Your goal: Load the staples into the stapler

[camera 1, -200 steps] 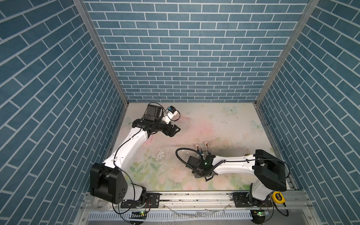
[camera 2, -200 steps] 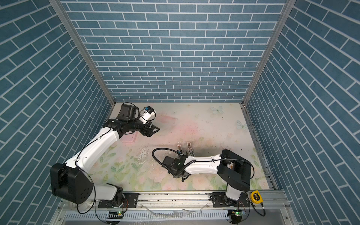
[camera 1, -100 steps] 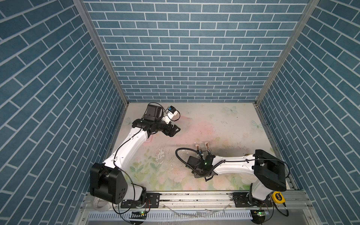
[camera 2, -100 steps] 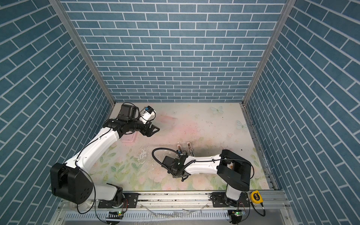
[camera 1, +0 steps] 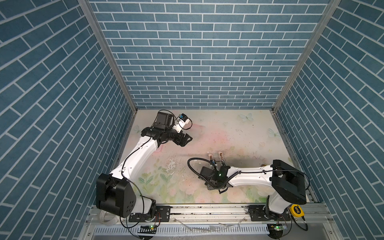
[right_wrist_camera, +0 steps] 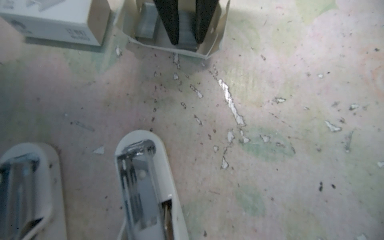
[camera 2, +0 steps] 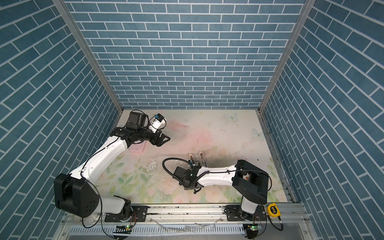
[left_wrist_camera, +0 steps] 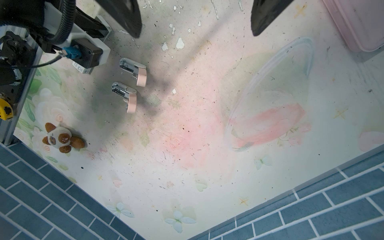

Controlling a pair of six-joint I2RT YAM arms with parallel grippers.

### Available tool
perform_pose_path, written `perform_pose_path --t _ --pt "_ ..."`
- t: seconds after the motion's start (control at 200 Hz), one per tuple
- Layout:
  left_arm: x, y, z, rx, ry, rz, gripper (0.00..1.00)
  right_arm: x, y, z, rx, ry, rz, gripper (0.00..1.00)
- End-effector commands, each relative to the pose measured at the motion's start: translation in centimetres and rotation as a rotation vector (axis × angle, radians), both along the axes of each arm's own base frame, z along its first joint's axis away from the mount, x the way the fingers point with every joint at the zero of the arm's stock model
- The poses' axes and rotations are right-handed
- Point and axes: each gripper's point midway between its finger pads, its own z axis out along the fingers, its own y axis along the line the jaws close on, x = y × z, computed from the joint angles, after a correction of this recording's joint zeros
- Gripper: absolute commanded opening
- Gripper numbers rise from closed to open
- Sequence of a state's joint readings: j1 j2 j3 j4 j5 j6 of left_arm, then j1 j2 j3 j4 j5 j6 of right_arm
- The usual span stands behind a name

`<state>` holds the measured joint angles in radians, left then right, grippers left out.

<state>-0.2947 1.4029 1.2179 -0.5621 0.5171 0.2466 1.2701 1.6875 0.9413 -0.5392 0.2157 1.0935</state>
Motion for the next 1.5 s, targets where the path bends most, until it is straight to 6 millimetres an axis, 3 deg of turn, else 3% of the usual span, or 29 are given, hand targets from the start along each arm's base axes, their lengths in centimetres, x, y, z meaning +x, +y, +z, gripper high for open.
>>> perform_pose_path --t 0.0,0.225,0.96,1.275,1.495 --pt "-0.1 0.1 -0.1 0.001 0.0 -0.001 0.84 -0.5 -2.6 -2.4 -0.095 0.016 -0.024 0.08" --pt "-0.2 0.1 -0.2 0.004 0.0 -0.002 0.84 -0.1 -2.7 -1.4 -0.084 -0.014 -0.014 0.0" --pt "-0.5 0.2 0.0 -0.005 -0.009 -0.001 0.84 1.0 -1.8 1.7 -0.036 -0.119 0.028 0.0" --pt "-3.5 0.1 -2.2 -0.042 0.139 -0.003 0.83 1.2 0.4 1.6 -0.007 -0.106 0.066 0.0" --pt "-4.4 0.5 -4.5 -0.107 0.244 0.079 0.81 1.3 1.7 1.6 0.045 -0.076 0.062 0.0"
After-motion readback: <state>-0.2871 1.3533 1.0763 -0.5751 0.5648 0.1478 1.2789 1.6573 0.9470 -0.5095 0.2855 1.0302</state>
